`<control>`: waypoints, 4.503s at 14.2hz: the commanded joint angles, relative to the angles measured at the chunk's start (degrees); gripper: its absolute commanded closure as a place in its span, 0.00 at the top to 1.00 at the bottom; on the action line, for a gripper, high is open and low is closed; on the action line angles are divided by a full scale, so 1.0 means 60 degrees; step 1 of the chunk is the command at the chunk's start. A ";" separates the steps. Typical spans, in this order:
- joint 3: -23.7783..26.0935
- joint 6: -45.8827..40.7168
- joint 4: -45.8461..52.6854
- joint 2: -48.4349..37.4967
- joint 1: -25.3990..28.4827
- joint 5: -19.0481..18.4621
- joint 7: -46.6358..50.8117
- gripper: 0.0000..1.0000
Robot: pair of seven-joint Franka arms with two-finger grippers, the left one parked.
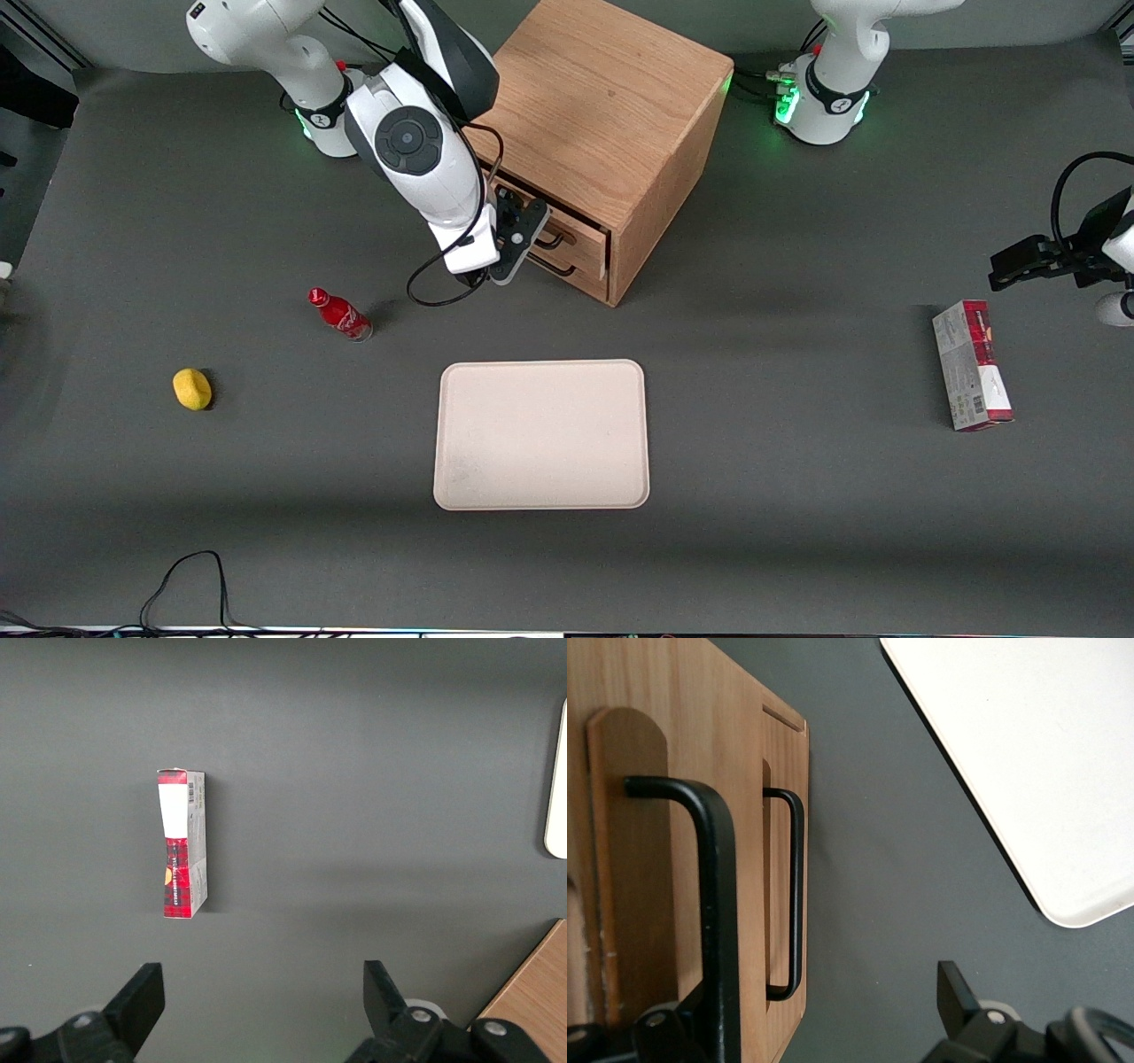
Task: Open upper drawer
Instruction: 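Pull the upper drawer outward from the cabinet with the right gripper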
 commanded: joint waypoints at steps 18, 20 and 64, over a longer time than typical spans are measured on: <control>-0.0693 -0.0471 0.1546 0.1039 -0.0781 -0.0560 -0.0588 1.00; -0.0693 -0.0749 0.1868 0.1229 -0.0986 -0.0531 -0.0925 1.00; -0.0868 -0.1336 0.4052 0.2652 -0.2496 0.0129 -0.2011 1.00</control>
